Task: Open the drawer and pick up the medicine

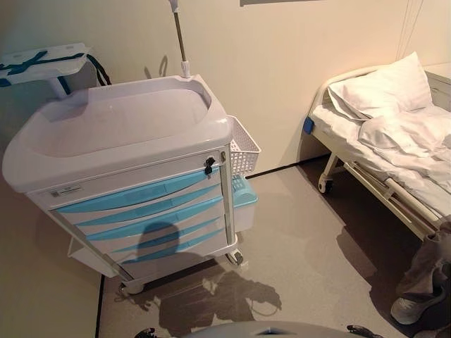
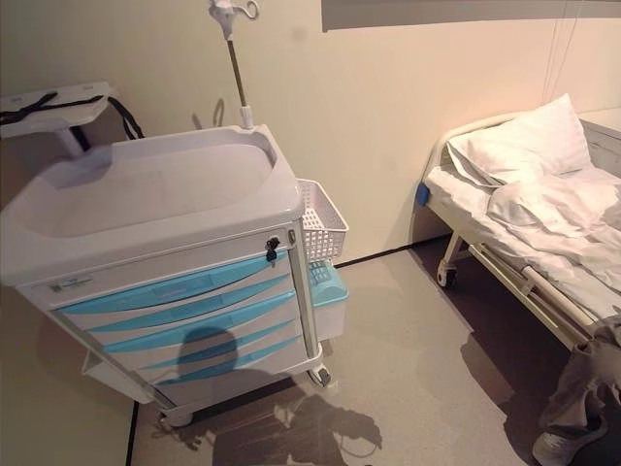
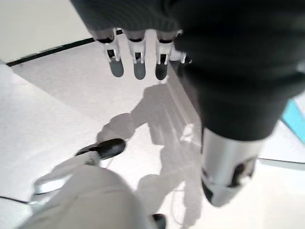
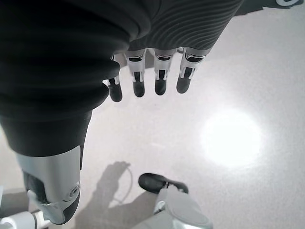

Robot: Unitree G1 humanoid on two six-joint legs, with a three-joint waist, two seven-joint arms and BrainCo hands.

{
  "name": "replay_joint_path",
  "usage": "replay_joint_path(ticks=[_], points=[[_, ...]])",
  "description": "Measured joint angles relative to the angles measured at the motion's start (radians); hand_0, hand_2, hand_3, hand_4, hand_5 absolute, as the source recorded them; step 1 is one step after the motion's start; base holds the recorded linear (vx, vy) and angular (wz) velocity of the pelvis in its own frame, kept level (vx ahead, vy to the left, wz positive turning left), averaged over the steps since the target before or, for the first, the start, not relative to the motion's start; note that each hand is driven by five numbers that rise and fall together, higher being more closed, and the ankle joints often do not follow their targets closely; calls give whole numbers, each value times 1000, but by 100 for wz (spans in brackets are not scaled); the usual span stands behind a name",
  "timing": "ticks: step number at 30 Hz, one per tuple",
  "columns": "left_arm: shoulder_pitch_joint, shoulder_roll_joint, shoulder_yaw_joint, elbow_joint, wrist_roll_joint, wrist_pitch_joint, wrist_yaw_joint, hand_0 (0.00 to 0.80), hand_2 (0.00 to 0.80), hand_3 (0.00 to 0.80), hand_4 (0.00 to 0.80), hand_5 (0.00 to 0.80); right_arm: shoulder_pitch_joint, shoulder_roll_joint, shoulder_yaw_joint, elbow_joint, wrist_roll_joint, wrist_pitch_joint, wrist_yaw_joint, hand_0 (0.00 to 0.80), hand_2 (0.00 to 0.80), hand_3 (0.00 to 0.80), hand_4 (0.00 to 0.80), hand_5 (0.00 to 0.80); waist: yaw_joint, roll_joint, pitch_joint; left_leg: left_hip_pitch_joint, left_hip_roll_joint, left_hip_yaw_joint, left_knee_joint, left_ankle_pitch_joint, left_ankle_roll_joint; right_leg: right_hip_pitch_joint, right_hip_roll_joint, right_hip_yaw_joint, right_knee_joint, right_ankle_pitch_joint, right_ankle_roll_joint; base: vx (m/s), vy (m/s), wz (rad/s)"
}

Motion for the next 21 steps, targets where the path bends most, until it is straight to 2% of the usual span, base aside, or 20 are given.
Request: replay_joint_path(ticks=[14, 17, 19, 21], points=[[-63, 2, -7, -224, -185, -26, 9, 0, 0, 0, 0, 0, -7, -1, 26, -1, 0, -4, -1, 0, 0, 0, 0, 0, 4, -10, 5, -49, 3, -22, 0, 4, -1, -39, 1, -21, 0, 1, 2, -32, 5, 4], [-73, 2, -6, -260, -228, -30, 17, 0, 0, 0, 0, 0, -17, -1, 32, -1, 0, -4, -1, 0, 0, 0, 0, 0, 5, -27, 28, -57, 5, -23, 5, 4, -4, -45, 3, -27, 0, 1, 2, -56, -5, 3], [-83, 3, 20, -341, -288, -38, 27, 0, 0, 0, 0, 0, -28, 0, 49, -6, 0, -6, -2, 0, 0, 0, 0, 0, 13, -52, 42, -99, 4, -33, 14, 12, -17, -75, 2, -38, 1, 3, 2, -125, -26, 15], [-118, 13, 23, -365, -315, -48, 33, 0, 0, 0, 0, 0, -40, 4, 48, -3, 0, -5, -3, 0, 0, 0, 0, 0, 26, -77, 65, -114, 1, -48, 10, 22, -19, -95, 3, -43, 3, 7, 1, -47, -2, 17]])
